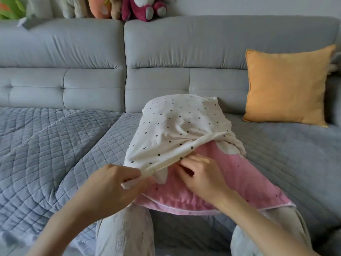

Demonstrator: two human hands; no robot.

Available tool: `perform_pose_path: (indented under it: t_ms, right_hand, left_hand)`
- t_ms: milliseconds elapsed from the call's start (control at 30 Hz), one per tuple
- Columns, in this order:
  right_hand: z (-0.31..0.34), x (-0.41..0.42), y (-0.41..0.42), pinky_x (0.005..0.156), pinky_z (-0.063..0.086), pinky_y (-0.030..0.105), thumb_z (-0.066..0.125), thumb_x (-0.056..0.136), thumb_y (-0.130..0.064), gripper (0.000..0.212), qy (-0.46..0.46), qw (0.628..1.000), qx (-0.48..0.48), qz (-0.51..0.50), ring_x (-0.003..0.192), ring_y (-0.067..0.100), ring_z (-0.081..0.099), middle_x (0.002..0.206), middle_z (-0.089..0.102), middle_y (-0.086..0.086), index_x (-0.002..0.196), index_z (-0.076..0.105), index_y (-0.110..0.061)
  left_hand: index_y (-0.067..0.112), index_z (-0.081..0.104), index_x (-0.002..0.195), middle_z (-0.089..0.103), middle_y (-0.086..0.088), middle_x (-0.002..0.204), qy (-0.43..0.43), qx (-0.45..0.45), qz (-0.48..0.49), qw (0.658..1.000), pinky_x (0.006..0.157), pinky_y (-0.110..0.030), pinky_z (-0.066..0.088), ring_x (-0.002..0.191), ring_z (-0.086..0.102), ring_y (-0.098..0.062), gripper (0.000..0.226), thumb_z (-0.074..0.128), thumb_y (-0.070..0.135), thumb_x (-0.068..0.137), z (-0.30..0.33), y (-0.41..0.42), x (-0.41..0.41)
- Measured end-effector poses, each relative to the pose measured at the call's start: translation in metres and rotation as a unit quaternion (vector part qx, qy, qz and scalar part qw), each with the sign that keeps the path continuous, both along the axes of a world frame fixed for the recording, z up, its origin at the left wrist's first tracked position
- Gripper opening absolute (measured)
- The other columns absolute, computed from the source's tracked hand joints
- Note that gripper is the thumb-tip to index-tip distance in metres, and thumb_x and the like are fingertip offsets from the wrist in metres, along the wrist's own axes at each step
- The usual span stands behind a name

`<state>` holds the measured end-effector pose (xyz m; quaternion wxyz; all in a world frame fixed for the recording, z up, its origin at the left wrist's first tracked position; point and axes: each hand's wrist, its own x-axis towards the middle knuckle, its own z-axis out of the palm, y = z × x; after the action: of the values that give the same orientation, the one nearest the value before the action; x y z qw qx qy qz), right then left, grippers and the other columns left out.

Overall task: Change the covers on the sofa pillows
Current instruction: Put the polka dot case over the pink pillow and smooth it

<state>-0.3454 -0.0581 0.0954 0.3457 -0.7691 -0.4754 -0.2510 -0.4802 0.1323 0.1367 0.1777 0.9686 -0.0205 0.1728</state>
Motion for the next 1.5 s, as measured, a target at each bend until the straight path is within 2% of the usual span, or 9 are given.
perform_pose_path:
  t_ms: [100, 267, 433, 567, 733, 833, 933, 1167, 1500]
  right_hand:
    - [0.013, 0.029, -0.02, 0.071, 0.05, 0.03, 0.068, 0.074, -0.016, 0.03, -0.065, 0.99, 0.047, -0.119, 0.09, 0.017, 0.055, 0.096, 0.063, 0.003, 0.102, 0.057, -0.014]
    - [0.014, 0.069, -0.032, 0.083, 0.046, 0.047, 0.069, 0.072, -0.016, 0.053, -0.039, 0.973, -0.04, -0.224, 0.108, 0.033, 0.053, 0.121, 0.053, 0.01, 0.123, 0.053, -0.015]
    - [0.012, 0.084, -0.056, 0.063, 0.048, 0.034, 0.054, 0.075, -0.02, 0.013, -0.033, 0.978, -0.004, -0.205, 0.067, 0.026, 0.061, 0.074, 0.063, 0.002, 0.075, 0.064, -0.012]
    - [0.01, 0.099, -0.095, 0.057, 0.039, 0.029, 0.041, 0.075, -0.039, 0.033, 0.141, 0.971, 0.013, -0.193, 0.072, 0.017, 0.056, 0.081, 0.062, -0.002, 0.085, 0.06, -0.014]
    - [-0.021, 0.106, -0.131, 0.062, 0.039, 0.024, 0.054, 0.087, -0.01, 0.008, 0.244, 0.939, 0.039, -0.24, 0.079, 0.018, 0.057, 0.08, 0.058, -0.006, 0.086, 0.057, -0.018]
    - [-0.024, 0.096, -0.141, 0.065, 0.041, 0.02, 0.055, 0.084, 0.004, 0.024, 0.252, 0.944, 0.073, -0.201, 0.072, 0.014, 0.057, 0.072, 0.058, -0.01, 0.078, 0.055, -0.019]
    - [-0.006, 0.087, -0.139, 0.059, 0.036, 0.016, 0.049, 0.084, 0.006, 0.026, 0.306, 0.933, 0.104, -0.16, 0.064, 0.006, 0.05, 0.068, 0.056, -0.004, 0.071, 0.054, -0.016]
    - [0.015, 0.074, -0.126, 0.051, 0.033, 0.013, 0.055, 0.085, -0.002, 0.023, 0.35, 0.924, 0.1, -0.119, 0.052, -0.001, 0.037, 0.062, 0.044, -0.003, 0.068, 0.045, -0.012]
    - [0.029, 0.091, -0.11, 0.053, 0.034, 0.028, 0.048, 0.085, -0.001, 0.011, 0.362, 0.855, 0.24, -0.284, 0.072, 0.022, 0.049, 0.073, 0.048, 0.0, 0.081, 0.044, -0.011]
  left_hand:
    - [0.028, 0.042, 0.063, 0.037, 0.015, 0.053, -0.126, 0.1, 0.025, 0.987, 0.039, -0.014, 0.023, 0.043, 0.04, -0.005, 0.033, 0.046, 0.059, 0.074, 0.002, -0.028, 0.028]
    - [0.028, 0.041, 0.123, 0.052, 0.008, 0.115, -0.07, 0.154, 0.069, 0.983, 0.065, -0.034, 0.041, 0.093, 0.059, -0.024, 0.033, 0.047, 0.034, 0.091, 0.001, -0.073, 0.096]
    - [0.03, 0.051, 0.106, 0.066, 0.006, 0.1, -0.151, 0.021, -0.13, 0.98, 0.054, -0.036, 0.05, 0.068, 0.064, -0.024, 0.023, 0.046, 0.021, 0.086, 0.01, -0.112, 0.102]
    - [0.026, 0.049, 0.103, 0.055, 0.014, 0.089, -0.181, -0.019, -0.223, 0.958, 0.051, -0.02, 0.041, 0.059, 0.051, -0.008, 0.024, 0.043, 0.018, 0.081, 0.017, -0.114, 0.086]
    - [0.029, 0.051, 0.101, 0.052, 0.012, 0.095, -0.178, 0.077, -0.169, 0.966, 0.064, -0.028, 0.05, 0.083, 0.049, -0.006, 0.021, 0.045, 0.032, 0.081, -0.017, -0.109, 0.09]
    - [0.03, 0.048, 0.122, 0.052, 0.002, 0.123, -0.108, 0.211, -0.125, 0.963, 0.094, -0.045, 0.04, 0.115, 0.047, -0.018, 0.071, 0.045, 0.073, 0.066, -0.04, -0.122, 0.094]
    - [0.025, 0.043, 0.135, 0.055, -0.004, 0.123, -0.07, 0.258, -0.097, 0.959, 0.095, -0.054, 0.039, 0.115, 0.051, -0.025, 0.094, 0.042, 0.079, 0.058, -0.048, -0.131, 0.102]
    - [0.023, 0.044, 0.072, 0.058, 0.003, 0.063, -0.151, 0.155, -0.061, 0.974, 0.044, -0.029, 0.044, 0.052, 0.057, -0.021, 0.027, 0.032, 0.038, 0.091, -0.013, -0.116, 0.116]
    - [0.016, 0.049, 0.075, 0.063, -0.025, 0.08, -0.263, 0.0, 0.085, 0.961, 0.059, -0.034, 0.029, 0.08, 0.053, -0.048, 0.014, 0.056, 0.004, 0.076, 0.107, -0.096, 0.155]
